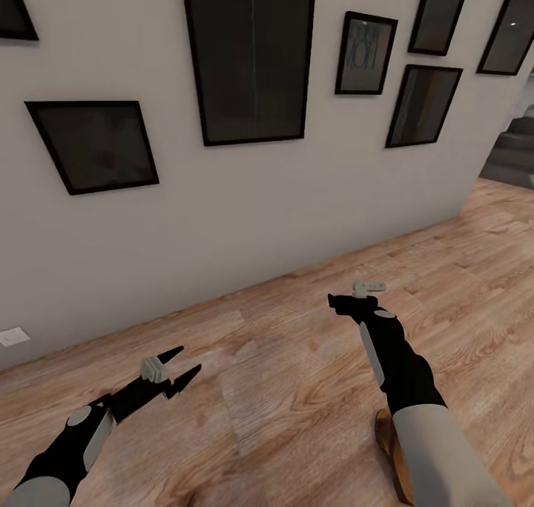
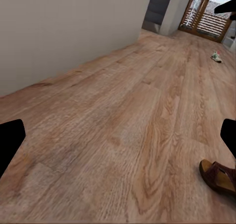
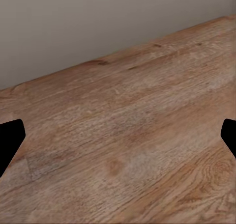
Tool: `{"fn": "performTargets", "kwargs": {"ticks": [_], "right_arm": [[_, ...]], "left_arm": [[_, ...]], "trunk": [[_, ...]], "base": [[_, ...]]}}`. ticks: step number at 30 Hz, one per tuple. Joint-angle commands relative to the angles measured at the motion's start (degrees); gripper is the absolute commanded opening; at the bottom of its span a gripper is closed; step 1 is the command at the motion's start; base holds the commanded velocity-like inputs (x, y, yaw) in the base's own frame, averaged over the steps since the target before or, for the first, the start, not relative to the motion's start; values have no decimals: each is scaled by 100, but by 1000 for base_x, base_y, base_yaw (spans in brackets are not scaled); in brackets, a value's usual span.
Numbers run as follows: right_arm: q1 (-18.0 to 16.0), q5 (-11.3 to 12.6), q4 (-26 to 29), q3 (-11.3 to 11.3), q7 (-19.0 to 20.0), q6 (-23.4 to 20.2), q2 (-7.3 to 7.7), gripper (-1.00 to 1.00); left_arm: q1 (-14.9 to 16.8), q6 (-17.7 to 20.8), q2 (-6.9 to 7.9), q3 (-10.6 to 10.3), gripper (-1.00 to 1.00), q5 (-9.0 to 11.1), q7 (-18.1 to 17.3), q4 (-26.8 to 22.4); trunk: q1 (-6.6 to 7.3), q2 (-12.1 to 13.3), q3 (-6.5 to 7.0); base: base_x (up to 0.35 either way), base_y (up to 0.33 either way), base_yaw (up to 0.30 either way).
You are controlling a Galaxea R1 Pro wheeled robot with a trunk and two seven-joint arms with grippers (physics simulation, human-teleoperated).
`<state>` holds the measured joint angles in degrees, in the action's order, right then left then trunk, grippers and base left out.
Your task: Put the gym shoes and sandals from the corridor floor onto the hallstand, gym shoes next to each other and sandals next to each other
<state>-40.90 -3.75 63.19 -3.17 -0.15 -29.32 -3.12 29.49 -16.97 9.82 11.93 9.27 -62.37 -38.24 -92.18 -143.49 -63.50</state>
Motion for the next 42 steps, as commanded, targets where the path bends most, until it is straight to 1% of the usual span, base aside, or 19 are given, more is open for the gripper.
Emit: {"fn": "performTargets", "kwargs": {"ticks": [1,6,16,21,27,38,42], "right_arm": [[-2,-38,4,-8,6,-30,-5,100],[-4,-38,7,-8,6,-30,-5,100],[-4,-38,4,-8,6,-30,-5,100],[-4,-38,8,-8,6,-30,-5,100],[-3,-38,9,-8,7,-30,-5,100],[-6,-43,12,-9,6,-38,-5,100],[-3,-46,16,-8,6,-45,-5,100]], "left_arm": [[4,-32,-2,39,100,40,-54,3],[4,-34,-12,201,100,201,-91,2],[4,-34,-15,524,100,525,-92,1],[4,-34,-23,699,100,541,-77,-6],[4,-34,-30,699,100,540,-74,-7],[4,-34,-33,697,100,541,-74,-8],[4,-34,-41,696,100,545,-74,-5]], "trunk": [[-1,-2,-5],[-1,-2,-5],[-1,-2,-5],[-1,-2,-5],[-1,-2,-5],[-1,-2,-5],[-1,-2,-5]], "base": [[211,-147,0],[170,-121,0],[25,-18,0],[0,-176,0],[0,-191,0],[0,-13,-3],[0,0,-177]]}}
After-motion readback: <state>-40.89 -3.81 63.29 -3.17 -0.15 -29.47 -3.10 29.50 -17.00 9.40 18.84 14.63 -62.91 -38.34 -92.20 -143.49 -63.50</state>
